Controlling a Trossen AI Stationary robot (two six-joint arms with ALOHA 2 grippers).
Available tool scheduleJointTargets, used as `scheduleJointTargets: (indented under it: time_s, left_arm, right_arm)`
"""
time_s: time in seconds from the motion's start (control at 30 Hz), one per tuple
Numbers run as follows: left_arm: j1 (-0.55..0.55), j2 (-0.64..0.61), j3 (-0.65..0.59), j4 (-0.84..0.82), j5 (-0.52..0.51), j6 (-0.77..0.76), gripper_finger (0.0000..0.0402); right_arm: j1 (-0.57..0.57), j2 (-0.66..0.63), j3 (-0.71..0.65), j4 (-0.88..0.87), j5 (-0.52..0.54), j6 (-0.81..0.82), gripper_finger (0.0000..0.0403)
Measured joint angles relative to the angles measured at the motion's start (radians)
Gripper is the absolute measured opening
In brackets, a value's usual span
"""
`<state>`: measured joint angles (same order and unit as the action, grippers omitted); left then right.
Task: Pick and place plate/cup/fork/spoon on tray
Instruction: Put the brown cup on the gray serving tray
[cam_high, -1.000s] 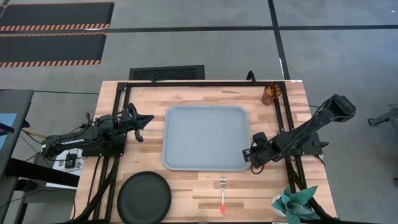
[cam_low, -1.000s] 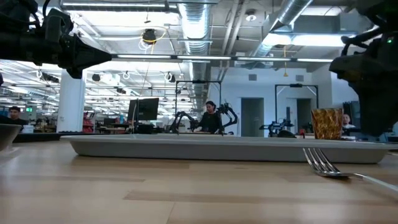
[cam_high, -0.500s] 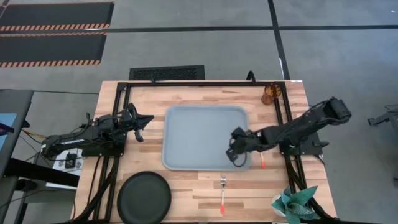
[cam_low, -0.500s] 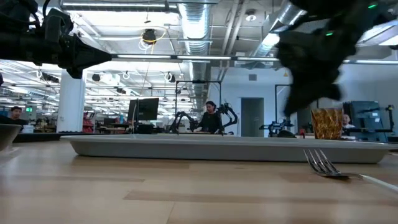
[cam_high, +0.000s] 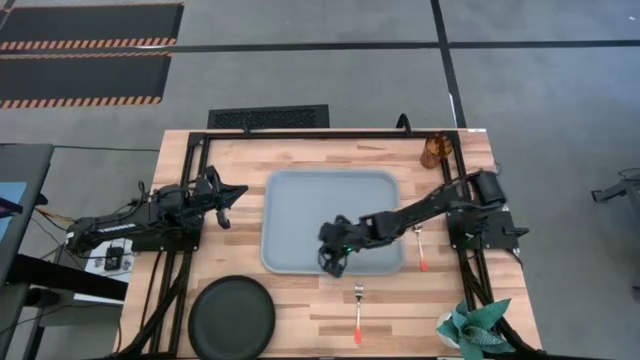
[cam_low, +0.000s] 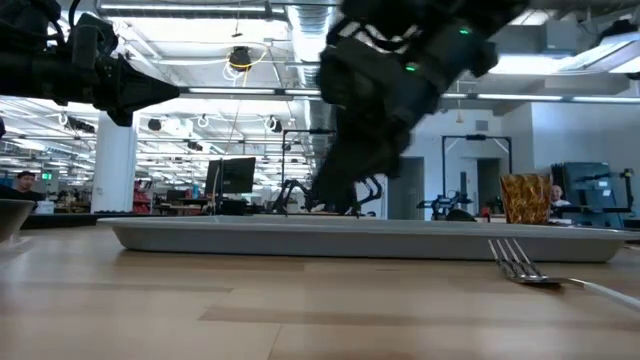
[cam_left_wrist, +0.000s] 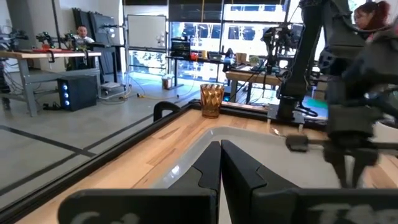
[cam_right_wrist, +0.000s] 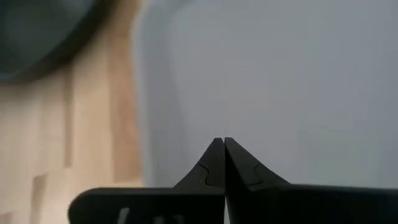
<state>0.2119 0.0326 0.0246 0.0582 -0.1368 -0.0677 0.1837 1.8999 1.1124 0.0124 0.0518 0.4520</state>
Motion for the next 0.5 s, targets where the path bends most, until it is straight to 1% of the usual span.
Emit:
scheduleJointTargets:
  time_s: [0.2,0.3,0.5]
  left_arm:
    - [0.000,0.000,0.000,0.000,-0.001,0.000,0.0000]
    - [0.000,0.000,0.000,-0.001,-0.001,0.000,0.0000]
    - [0.000,0.000,0.000,0.000,-0.002,0.000,0.0000]
  right_arm:
    - [-0.001,0.113,0.115,-0.002,-0.142,-0.095,0.0012]
    - [-0.005,0.120,0.125,-0.009,-0.201,-0.121,0.0010]
    - [-0.010,0.117,0.126,-0.030,-0.212,-0.129,0.0010]
